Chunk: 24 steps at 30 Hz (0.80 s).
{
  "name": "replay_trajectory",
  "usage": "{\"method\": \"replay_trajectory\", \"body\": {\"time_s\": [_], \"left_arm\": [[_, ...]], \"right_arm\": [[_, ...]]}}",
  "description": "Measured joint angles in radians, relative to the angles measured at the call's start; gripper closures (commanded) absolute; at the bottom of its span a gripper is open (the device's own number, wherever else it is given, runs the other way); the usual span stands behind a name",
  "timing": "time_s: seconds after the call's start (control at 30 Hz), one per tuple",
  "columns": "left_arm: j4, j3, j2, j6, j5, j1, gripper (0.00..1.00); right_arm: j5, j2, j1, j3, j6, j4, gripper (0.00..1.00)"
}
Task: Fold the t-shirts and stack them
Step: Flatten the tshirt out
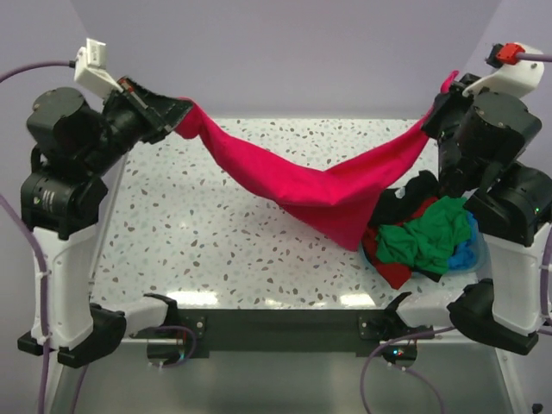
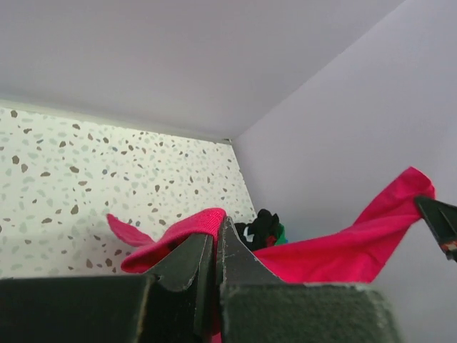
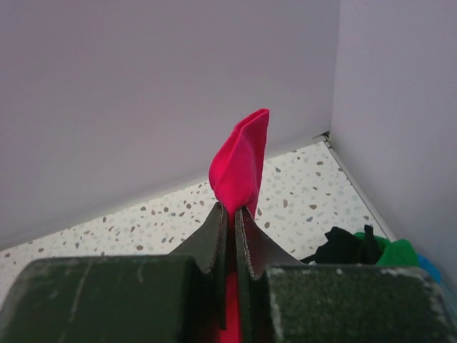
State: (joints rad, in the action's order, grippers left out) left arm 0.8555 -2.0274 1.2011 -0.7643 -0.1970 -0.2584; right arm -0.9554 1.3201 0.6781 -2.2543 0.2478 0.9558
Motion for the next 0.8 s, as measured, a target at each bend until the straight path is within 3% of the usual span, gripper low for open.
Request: {"method": "replay_trajectory", "body": {"time_s": [0.13, 0.27, 0.37, 0.5, 0.63, 0.8], "left_arm": [[0.0, -0.014, 0.132, 0.0, 0.002, 0.013, 1.0], [-0.005, -0.024, 0.323, 0.0, -0.064, 0.117, 1.0], [0.0, -0.069, 0.47, 0.0, -0.096, 0.203, 1.0], [-0.015, -0.282, 0.66, -0.008, -0.141, 0.246, 1.0], [-0.164, -0.338, 0.697, -0.09, -0.28, 0.298, 1.0], [-0.349, -0.367, 0.686, -0.18, -0.379, 0.433, 1.0]], "right_arm": [[-0.023, -0.007, 0.0, 0.044, -0.035, -0.021, 1.0], [-0.032, 0.099, -0.006, 0.057, -0.094, -0.078, 1.0], [-0.021, 0.267, -0.034, -0.011, -0.139, -0.129, 1.0], [0.029, 0.551, -0.089, -0.181, -0.188, -0.214, 1.0], [0.096, 0.684, -0.116, -0.222, -0.257, -0.325, 1.0], [0.16, 0.624, -0.111, -0.214, -0.301, -0.497, 1.0]]}}
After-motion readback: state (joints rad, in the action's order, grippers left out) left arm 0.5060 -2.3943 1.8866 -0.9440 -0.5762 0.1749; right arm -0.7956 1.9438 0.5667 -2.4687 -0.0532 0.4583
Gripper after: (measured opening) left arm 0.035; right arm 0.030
